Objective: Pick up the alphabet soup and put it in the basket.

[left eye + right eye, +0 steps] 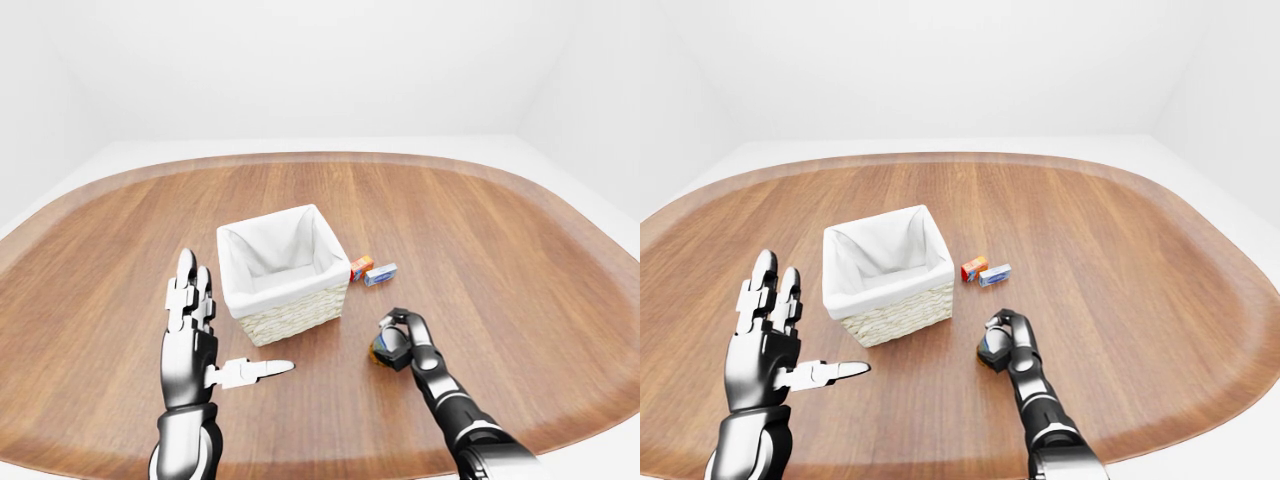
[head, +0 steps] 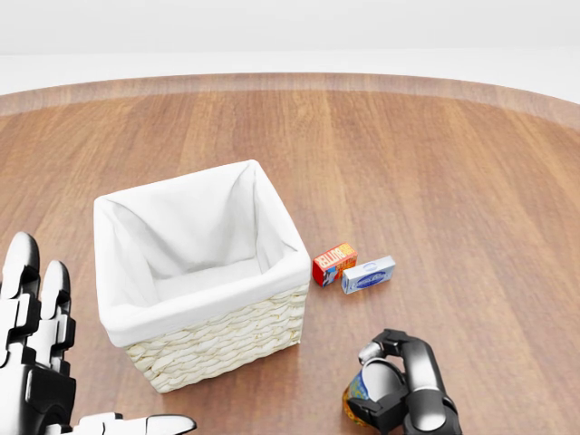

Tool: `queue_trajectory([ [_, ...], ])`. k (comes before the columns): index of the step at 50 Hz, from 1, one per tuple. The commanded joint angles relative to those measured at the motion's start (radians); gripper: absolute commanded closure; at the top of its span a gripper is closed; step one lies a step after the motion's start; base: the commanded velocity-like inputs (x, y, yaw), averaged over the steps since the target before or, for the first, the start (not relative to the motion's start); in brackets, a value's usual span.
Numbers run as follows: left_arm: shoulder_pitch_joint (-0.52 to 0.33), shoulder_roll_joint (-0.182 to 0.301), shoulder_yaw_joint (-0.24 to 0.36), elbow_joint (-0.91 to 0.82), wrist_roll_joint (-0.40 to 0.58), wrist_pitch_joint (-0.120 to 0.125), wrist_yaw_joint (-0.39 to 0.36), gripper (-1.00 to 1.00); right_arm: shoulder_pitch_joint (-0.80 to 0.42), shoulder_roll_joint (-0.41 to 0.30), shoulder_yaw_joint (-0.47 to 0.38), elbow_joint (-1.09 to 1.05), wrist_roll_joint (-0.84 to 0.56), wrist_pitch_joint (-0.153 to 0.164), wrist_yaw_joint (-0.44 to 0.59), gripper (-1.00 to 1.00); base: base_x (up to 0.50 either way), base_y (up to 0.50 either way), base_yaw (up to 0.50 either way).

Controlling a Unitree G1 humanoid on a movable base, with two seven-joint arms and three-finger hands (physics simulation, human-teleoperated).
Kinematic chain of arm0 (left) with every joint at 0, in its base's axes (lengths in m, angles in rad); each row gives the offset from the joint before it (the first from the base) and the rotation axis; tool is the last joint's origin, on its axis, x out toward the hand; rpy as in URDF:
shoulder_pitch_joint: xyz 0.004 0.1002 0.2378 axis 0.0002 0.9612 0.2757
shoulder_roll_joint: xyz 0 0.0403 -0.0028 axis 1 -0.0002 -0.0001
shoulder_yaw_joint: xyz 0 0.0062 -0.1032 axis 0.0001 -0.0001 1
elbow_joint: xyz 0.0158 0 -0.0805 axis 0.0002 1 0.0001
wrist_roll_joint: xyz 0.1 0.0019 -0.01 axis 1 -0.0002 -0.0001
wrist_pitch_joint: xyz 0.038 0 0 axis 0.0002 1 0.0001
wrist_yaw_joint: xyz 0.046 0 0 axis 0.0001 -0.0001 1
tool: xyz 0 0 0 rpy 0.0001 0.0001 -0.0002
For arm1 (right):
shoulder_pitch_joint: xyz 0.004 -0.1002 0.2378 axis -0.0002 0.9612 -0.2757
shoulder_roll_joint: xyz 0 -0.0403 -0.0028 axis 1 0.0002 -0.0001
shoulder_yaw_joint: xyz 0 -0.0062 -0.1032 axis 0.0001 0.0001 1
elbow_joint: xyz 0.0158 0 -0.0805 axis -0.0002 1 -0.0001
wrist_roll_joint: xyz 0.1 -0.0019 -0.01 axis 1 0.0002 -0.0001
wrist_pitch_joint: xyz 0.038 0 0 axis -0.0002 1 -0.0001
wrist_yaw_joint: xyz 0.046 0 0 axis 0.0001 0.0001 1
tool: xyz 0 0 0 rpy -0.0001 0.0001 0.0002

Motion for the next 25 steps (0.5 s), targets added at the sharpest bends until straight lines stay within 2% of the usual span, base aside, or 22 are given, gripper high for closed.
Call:
queue_trajectory([
  [1, -0.003, 0.001, -0.003, 0.004, 0.001, 0.000, 0.001, -1.00, 0.065, -0.009, 0.012, -0.214, 0.167, 0.000, 0.033, 1.00, 0.00, 0.00, 0.00],
  [25, -0.002, 0.001, 0.001, 0.004, -0.001, 0.000, -0.001, -1.00, 0.165, -0.004, 0.000, -0.538, 0.190, 0.000, 0.064, 1.00, 0.00, 0.00, 0.00],
])
